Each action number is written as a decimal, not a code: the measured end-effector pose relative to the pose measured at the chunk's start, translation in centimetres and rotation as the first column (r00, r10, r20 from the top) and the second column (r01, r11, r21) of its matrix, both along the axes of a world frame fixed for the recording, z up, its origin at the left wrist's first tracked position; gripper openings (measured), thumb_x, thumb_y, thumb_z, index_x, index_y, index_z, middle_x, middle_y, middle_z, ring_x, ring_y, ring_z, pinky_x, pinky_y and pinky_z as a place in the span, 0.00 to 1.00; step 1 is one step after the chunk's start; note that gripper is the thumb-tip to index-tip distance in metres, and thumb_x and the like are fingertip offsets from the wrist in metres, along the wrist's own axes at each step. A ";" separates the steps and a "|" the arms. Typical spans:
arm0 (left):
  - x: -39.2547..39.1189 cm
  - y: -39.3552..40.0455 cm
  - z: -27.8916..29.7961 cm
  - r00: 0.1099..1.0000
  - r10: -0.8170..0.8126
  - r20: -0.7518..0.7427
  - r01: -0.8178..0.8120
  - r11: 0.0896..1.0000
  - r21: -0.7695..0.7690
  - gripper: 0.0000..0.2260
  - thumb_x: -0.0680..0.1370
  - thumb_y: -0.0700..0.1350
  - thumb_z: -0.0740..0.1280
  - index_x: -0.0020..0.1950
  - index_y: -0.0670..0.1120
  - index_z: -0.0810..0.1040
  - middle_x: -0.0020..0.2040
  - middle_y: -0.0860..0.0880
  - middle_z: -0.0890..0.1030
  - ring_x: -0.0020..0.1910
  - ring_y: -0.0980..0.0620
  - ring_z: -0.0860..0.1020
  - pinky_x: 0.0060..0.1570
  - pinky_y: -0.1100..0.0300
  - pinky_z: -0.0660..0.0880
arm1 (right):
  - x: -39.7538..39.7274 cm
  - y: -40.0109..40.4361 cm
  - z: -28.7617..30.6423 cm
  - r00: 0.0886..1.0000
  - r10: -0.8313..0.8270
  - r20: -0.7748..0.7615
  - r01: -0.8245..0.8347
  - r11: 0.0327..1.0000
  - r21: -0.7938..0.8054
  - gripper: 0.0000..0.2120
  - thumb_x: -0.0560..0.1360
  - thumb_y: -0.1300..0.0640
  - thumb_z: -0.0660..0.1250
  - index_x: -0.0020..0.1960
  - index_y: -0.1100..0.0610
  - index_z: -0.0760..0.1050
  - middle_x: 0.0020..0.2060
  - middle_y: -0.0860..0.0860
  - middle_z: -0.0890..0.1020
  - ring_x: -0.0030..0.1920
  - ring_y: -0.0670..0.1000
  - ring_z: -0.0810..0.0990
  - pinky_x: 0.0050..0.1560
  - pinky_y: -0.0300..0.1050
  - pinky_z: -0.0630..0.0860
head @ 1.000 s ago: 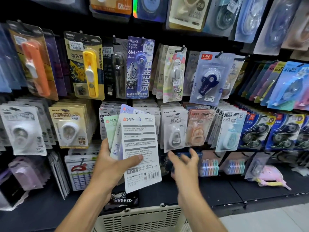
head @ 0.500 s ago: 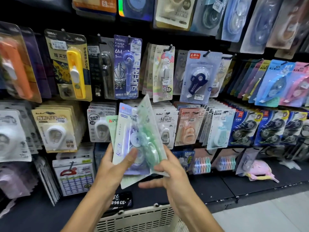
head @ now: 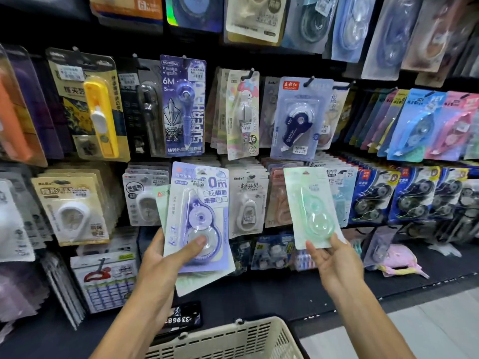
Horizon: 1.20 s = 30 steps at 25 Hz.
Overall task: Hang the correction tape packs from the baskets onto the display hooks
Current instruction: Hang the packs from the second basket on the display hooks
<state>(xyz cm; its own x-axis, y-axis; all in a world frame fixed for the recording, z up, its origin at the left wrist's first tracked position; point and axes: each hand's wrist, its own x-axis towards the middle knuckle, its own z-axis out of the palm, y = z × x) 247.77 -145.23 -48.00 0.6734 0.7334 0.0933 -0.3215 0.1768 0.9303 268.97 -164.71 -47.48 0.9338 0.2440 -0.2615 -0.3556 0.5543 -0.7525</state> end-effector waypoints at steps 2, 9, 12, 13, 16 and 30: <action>0.3 -0.1 -0.1 1.000 -0.010 -0.003 0.010 1.000 -0.002 0.30 0.59 0.45 0.84 0.60 0.54 0.82 0.56 0.49 0.87 0.55 0.48 0.86 0.59 0.48 0.76 | 0.8 0.1 -0.8 1.000 -0.021 -0.015 0.020 0.996 -0.087 0.14 0.85 0.62 0.59 0.69 0.63 0.71 0.54 0.60 0.81 0.42 0.56 0.81 0.26 0.41 0.81; 0.9 -0.7 0.2 0.999 -0.048 0.013 0.048 0.998 0.034 0.25 0.59 0.51 0.83 0.55 0.61 0.85 0.57 0.51 0.87 0.55 0.49 0.86 0.53 0.52 0.77 | 1.6 2.0 0.1 0.989 -0.135 0.056 0.146 0.917 -0.371 0.11 0.82 0.65 0.60 0.63 0.59 0.72 0.44 0.60 0.81 0.25 0.51 0.81 0.23 0.42 0.78; 0.9 -0.5 -0.1 1.000 -0.012 0.022 0.011 0.999 0.045 0.25 0.60 0.48 0.84 0.55 0.62 0.84 0.56 0.52 0.87 0.53 0.50 0.86 0.48 0.57 0.81 | 0.1 1.2 0.0 0.977 -0.121 0.173 0.180 0.906 -0.384 0.20 0.80 0.63 0.67 0.68 0.49 0.67 0.62 0.55 0.76 0.46 0.56 0.82 0.44 0.50 0.82; 1.0 -0.5 -0.1 1.000 -0.006 0.025 0.004 0.999 0.052 0.25 0.60 0.47 0.84 0.55 0.61 0.84 0.55 0.51 0.88 0.52 0.50 0.87 0.45 0.60 0.82 | -1.3 1.4 -0.2 0.949 -0.020 0.314 0.160 0.889 -0.428 0.19 0.79 0.58 0.71 0.64 0.46 0.69 0.62 0.51 0.78 0.51 0.55 0.82 0.48 0.50 0.81; 1.7 -1.4 -0.1 1.000 -0.002 -0.031 0.006 0.992 0.129 0.29 0.57 0.45 0.87 0.55 0.56 0.84 0.52 0.51 0.88 0.49 0.51 0.87 0.40 0.64 0.81 | -6.5 3.3 -0.6 0.744 0.470 0.475 -0.249 0.855 -0.456 0.25 0.69 0.45 0.79 0.60 0.44 0.71 0.50 0.48 0.86 0.49 0.51 0.85 0.47 0.46 0.83; 0.4 -0.3 0.9 0.998 0.010 0.058 -0.012 0.999 0.031 0.20 0.73 0.43 0.71 0.66 0.51 0.79 0.58 0.51 0.87 0.56 0.52 0.85 0.48 0.59 0.82 | 5.9 -0.9 1.5 0.820 0.384 0.424 -0.086 0.816 -0.572 0.18 0.79 0.67 0.67 0.58 0.44 0.78 0.67 0.53 0.78 0.59 0.55 0.81 0.50 0.48 0.82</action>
<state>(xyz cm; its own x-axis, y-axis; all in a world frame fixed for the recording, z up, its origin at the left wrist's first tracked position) 248.16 -145.52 -47.09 0.6584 0.7366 0.1548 -0.3762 0.1439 0.9153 274.90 -165.65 -46.02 0.8930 0.4441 0.0726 0.0859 -0.0099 -0.9963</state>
